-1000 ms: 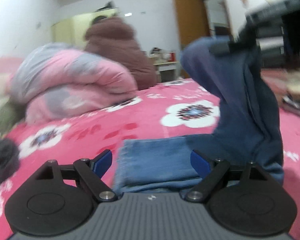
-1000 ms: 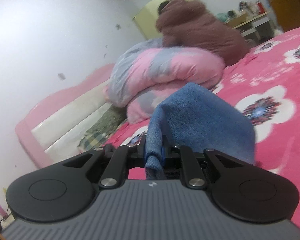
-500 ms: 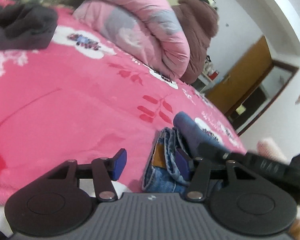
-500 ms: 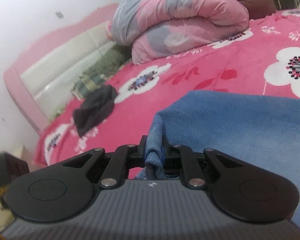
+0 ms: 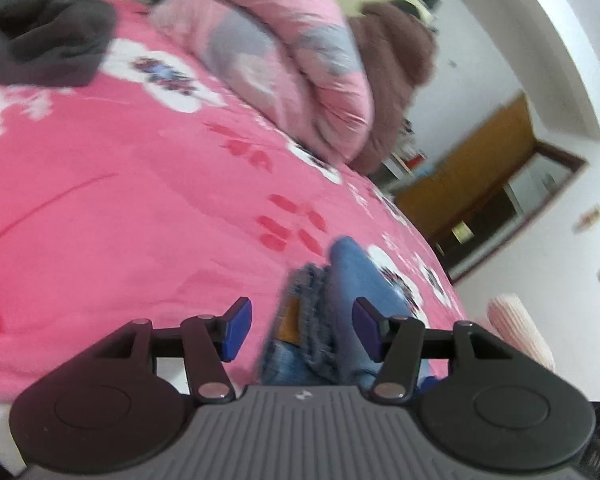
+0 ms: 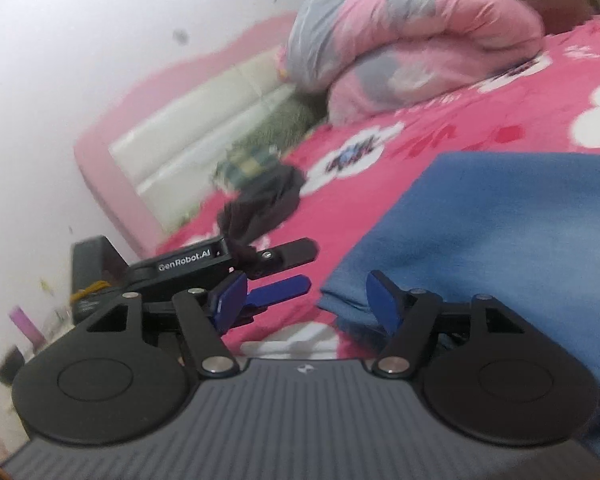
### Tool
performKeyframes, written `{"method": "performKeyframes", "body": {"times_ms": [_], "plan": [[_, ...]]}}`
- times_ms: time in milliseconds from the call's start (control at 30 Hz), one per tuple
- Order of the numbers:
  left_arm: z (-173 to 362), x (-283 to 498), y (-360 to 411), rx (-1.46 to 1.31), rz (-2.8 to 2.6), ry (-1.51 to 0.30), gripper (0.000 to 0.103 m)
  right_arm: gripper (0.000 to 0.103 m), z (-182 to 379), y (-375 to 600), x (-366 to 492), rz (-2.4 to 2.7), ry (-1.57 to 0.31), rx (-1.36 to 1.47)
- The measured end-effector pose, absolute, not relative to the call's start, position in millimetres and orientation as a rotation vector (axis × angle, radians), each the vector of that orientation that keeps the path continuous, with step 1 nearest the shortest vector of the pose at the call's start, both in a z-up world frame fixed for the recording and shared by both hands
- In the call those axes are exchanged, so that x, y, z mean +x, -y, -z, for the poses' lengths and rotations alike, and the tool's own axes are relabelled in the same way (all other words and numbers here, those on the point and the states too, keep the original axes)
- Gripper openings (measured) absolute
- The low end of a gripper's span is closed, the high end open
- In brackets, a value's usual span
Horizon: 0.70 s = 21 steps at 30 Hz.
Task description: Fold clothes
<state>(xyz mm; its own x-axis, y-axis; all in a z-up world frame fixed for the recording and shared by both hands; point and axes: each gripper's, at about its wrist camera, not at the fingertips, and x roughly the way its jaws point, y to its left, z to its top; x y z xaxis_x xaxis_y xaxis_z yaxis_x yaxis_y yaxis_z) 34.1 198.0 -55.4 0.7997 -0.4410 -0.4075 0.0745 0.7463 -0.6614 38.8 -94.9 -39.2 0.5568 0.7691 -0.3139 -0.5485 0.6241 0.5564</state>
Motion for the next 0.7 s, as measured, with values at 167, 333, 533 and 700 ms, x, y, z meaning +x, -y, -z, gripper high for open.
{"method": "performKeyframes", "body": {"times_ms": [167, 333, 533, 700], "plan": [[45, 40, -167, -0.545, 0.370, -0.621, 0.052, 0.066, 40, 195, 8, -0.553, -0.488, 0.597], [43, 46, -147, -0.456, 0.343, -0.663, 0.012, 0.066, 61, 276, -26, -0.315, -0.471, 0.781], [39, 53, -154, -0.470, 0.331, -0.690, 0.010, 0.066, 80, 301, -52, -0.288, -0.466, 0.860], [60, 62, -171, -0.556, 0.335, -0.752, 0.014, 0.066, 87, 293, -23, -0.355, -0.545, 0.897]]}}
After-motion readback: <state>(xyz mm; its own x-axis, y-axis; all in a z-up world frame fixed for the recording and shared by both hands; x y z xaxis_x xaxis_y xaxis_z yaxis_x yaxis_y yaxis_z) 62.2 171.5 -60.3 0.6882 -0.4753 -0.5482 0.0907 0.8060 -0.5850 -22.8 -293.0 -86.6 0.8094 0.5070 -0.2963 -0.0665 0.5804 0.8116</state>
